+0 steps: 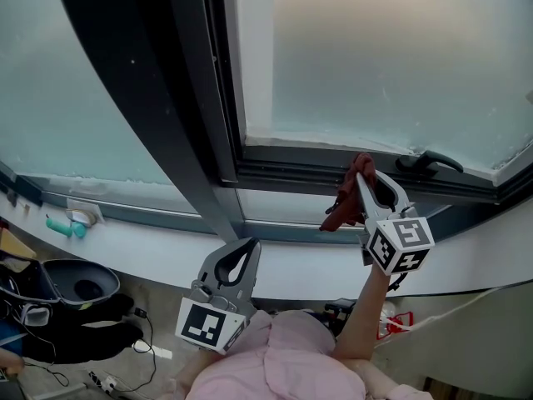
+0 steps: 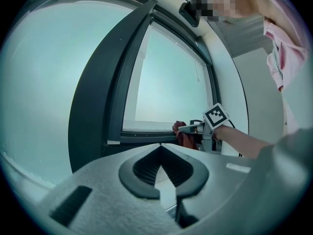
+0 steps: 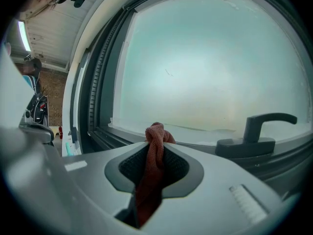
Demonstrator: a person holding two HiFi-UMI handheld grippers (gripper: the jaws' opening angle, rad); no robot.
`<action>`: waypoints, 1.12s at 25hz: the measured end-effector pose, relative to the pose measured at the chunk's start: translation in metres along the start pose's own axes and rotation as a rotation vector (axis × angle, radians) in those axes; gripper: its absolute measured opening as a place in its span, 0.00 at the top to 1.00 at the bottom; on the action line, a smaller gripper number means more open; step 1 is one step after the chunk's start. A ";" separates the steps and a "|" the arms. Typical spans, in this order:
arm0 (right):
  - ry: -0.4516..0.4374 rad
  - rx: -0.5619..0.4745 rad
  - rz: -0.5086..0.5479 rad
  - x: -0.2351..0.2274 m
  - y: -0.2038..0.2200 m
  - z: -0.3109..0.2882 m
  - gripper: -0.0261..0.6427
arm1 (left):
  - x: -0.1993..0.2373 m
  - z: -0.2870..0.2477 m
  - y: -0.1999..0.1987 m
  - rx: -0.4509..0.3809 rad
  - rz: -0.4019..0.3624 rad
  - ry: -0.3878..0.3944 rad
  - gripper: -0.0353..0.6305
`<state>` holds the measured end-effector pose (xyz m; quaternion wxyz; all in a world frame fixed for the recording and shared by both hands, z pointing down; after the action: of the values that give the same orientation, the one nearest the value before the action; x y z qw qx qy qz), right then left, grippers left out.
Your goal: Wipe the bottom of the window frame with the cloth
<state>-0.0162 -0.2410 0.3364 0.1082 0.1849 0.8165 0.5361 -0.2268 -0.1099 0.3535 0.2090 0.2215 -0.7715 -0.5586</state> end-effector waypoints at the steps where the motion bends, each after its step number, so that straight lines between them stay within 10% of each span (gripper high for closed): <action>1: 0.004 0.000 -0.002 -0.002 0.001 0.001 0.84 | 0.000 -0.001 0.000 -0.001 0.000 0.000 0.95; 28: 0.161 0.007 -0.066 -0.075 0.018 0.036 0.84 | -0.016 -0.016 -0.007 -0.006 -0.009 0.014 0.95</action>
<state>0.0692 -0.2358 0.3370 0.0592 0.1147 0.8302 0.5424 -0.2038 -0.1143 0.3502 0.2125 0.2285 -0.7674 -0.5601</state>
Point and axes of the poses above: the fingertips, and each gripper's own axes: z backward along the fingers, x to its left, y out of its underside, the point moved 2 cm from there along z, backward along the fingers, and after that the axes turned 13 degrees about x, right-handed, at the moved point
